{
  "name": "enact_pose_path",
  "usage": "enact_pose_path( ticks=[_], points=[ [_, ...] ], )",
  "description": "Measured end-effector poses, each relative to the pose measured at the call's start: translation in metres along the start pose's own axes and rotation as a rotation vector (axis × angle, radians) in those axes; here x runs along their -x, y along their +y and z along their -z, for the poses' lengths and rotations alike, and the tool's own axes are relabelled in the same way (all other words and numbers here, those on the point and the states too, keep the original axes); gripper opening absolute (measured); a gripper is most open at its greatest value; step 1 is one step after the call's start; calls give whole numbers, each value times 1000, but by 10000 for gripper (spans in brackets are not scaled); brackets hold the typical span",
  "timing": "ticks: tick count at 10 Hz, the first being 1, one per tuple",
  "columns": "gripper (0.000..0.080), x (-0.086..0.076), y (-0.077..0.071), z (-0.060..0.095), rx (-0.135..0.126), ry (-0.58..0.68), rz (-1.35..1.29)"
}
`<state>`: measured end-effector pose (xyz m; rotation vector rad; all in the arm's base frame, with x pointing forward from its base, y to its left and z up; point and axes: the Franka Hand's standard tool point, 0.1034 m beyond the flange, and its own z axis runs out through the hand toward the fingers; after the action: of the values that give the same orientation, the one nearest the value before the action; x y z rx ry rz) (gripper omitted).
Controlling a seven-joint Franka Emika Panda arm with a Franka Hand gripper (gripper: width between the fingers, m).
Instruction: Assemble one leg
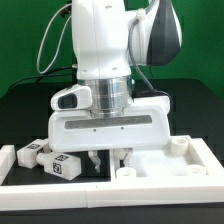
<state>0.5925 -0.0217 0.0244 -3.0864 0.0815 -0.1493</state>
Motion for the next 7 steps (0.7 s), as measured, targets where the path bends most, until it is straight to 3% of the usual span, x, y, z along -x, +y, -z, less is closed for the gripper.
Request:
enact_pose_path(
  ticks=[1,2,3,4,7],
  points=[
    [455,2,0,26,-4,-25,4],
    [577,4,-1,48,0,-36,7],
    [577,5,-5,55,-2,-39,-18],
    [635,6,-4,51,-2,-40,-14],
    [649,7,-4,50,-2,-43,-14]
  ],
)
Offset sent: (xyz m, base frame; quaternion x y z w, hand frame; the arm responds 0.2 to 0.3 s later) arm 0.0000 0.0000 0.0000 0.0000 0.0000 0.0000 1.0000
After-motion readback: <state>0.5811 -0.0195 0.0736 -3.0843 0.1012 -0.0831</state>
